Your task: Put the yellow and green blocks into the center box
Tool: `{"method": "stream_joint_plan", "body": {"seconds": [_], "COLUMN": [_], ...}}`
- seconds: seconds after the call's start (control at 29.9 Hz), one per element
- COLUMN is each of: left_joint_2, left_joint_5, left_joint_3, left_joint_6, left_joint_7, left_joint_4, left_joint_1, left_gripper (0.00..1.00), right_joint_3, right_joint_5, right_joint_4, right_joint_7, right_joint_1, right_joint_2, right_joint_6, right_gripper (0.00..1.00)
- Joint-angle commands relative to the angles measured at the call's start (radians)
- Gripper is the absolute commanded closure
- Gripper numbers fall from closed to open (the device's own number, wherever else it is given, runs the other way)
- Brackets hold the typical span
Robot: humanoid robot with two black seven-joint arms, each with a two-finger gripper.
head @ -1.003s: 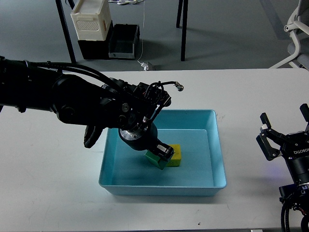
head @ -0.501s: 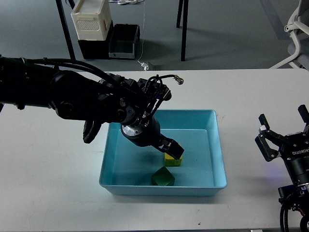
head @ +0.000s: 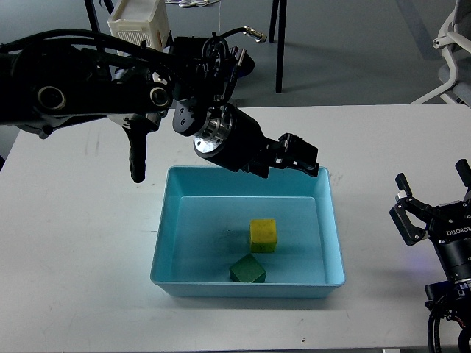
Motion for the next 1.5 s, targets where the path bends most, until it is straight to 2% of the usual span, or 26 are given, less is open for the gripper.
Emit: {"method": "stream_joint_plan", "body": {"seconds": [0.0,0.17,0.47,0.64,0.7,0.94,1.14,1.24,1.34,1.47], "left_joint_2": [0.029,0.082,0.067,0.055,0.043,-0.086,-0.204,-0.292,-0.371,-0.424], "left_joint_5": [-0.161,-0.377,-0.396,-0.422,-0.437,-0.453,-0.463,-0.465,-0.465,-0.467], "left_joint_3": [-0.088,-0.275,-0.809,-1.155,-1.281,-1.706,-1.9,-1.963,-1.978,-1.969], "left_joint_6": [0.0,0.0,0.0,0.0,0.0,0.0,0.0,0.0,0.0,0.0], "left_joint_7": [0.0,0.0,0.029,0.081,0.095,0.083,0.077,0.043,0.008,0.006], "left_joint_4": [0.017,0.078,0.126,0.126,0.126,0.084,-0.046,-0.138,-0.215,-0.27], "left_joint_1": [0.057,0.195,0.546,0.799,0.894,1.215,1.462,1.603,1.721,1.839], "left_gripper": [0.0,0.0,0.0,0.0,0.0,0.0,0.0,0.0,0.0,0.0], "right_joint_3": [0.002,0.002,0.002,0.014,0.016,0.019,0.029,0.031,0.036,0.057], "right_joint_5": [0.002,0.002,0.005,0.008,0.009,0.054,0.086,0.091,0.091,0.091], "right_joint_4": [0.0,0.001,0.004,0.004,0.003,0.004,0.001,0.003,0.001,0.001], "right_joint_7": [0.001,-0.001,0.002,0.001,0.002,0.021,0.041,0.063,0.116,0.13], "right_joint_1": [0.0,0.002,0.005,0.005,0.006,0.015,0.009,0.006,0.006,0.002], "right_joint_2": [0.0,0.0,0.0,0.0,0.0,0.0,0.0,0.0,0.0,0.0], "right_joint_6": [0.0,0.001,0.001,0.005,0.006,0.006,0.001,-0.002,-0.02,-0.072], "right_gripper": [0.0,0.0,0.0,0.0,0.0,0.0,0.0,0.0,0.0,0.0]}}
